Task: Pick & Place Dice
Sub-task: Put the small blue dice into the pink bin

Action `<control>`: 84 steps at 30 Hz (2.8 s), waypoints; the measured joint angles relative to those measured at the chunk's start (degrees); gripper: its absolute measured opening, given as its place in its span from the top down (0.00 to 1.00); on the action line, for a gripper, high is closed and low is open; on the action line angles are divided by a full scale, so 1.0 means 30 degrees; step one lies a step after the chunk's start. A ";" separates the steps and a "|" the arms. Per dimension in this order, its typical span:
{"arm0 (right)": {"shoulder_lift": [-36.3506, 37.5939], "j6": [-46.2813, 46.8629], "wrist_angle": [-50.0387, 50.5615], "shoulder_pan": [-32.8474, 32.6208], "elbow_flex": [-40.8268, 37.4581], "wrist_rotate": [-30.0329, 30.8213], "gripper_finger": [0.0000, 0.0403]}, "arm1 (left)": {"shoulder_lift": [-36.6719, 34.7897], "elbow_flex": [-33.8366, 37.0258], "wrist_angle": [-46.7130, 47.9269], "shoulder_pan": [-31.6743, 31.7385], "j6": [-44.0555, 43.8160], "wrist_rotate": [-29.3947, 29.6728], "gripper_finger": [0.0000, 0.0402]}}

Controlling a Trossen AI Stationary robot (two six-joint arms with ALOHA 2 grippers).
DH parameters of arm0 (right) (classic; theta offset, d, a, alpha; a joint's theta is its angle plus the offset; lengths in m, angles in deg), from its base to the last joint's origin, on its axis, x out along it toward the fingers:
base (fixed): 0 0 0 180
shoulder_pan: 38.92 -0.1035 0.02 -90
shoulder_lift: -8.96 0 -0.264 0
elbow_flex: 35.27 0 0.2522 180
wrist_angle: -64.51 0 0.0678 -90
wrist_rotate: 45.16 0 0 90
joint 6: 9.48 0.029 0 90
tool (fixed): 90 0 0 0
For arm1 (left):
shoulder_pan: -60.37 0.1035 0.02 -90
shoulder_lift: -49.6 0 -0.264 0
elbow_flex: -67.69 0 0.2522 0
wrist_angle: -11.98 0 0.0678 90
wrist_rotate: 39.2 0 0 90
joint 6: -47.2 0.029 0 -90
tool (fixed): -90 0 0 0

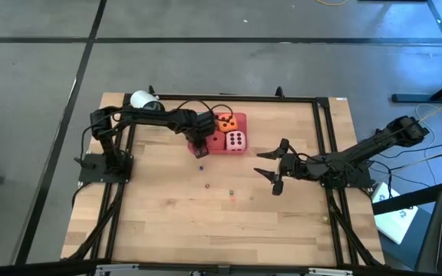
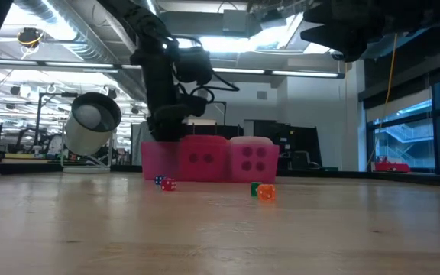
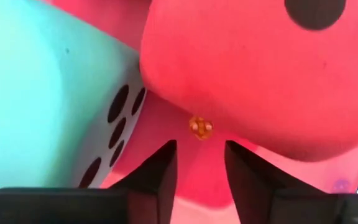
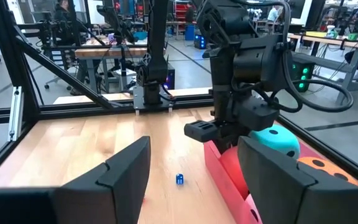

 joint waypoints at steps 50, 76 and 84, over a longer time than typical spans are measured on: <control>-0.0007 -0.0153 -0.2870 0.1064 0.0000 -0.0061 0.40 | -1.5302 1.3600 -1.7883 -0.8519 -0.2710 -0.0102 0.58; -0.4401 0.3472 -0.2654 0.0670 0.0015 -0.2503 0.40 | -0.9902 1.6691 -2.0827 -0.9298 -0.4027 0.3640 0.58; -0.4401 0.3090 -0.2643 0.0670 0.0015 -0.2503 0.40 | -0.6685 1.5092 -2.0718 -0.7887 -0.3790 0.2272 0.58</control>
